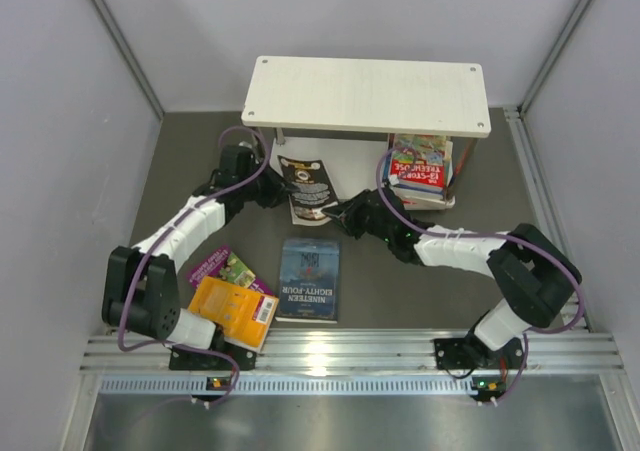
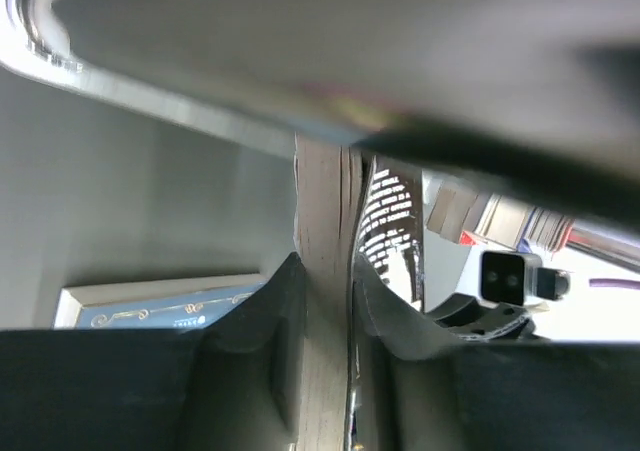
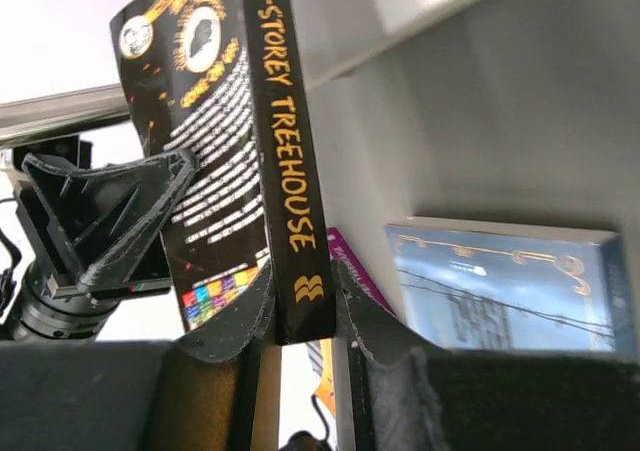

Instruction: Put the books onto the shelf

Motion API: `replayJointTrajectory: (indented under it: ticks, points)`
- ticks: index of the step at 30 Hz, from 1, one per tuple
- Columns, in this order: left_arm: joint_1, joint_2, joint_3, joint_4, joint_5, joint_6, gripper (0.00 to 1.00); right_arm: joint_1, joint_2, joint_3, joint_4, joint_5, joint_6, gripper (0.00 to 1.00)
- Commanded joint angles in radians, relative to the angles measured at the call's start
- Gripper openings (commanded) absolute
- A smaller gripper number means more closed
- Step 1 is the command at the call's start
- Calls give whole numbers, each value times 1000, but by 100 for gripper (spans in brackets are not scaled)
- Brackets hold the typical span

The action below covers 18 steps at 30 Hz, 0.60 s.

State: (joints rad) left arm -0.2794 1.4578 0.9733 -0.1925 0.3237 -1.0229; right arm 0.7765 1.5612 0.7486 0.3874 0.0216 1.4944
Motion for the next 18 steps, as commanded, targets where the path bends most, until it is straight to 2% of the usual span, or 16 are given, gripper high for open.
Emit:
replayJointTrajectory:
  ticks: [1,2,3,4,12,18]
  points:
    - [-32,-54,74,-44,130,65,35,14,-10,97,22,24,-57,0]
    - [-32,-71,90,-68,121,78,45,14,-13,110,12,31,-57,0]
    - [-32,-83,94,-118,95,90,85,14,-21,118,-2,43,-57,0]
    - [-32,-97,102,-142,81,113,99,14,-24,126,-18,49,-59,0]
    - [-30,-303,90,-309,-55,126,99,18,-9,294,-215,176,-66,0]
    - [-30,-465,97,-488,-140,113,99,29,105,406,-246,248,-23,0]
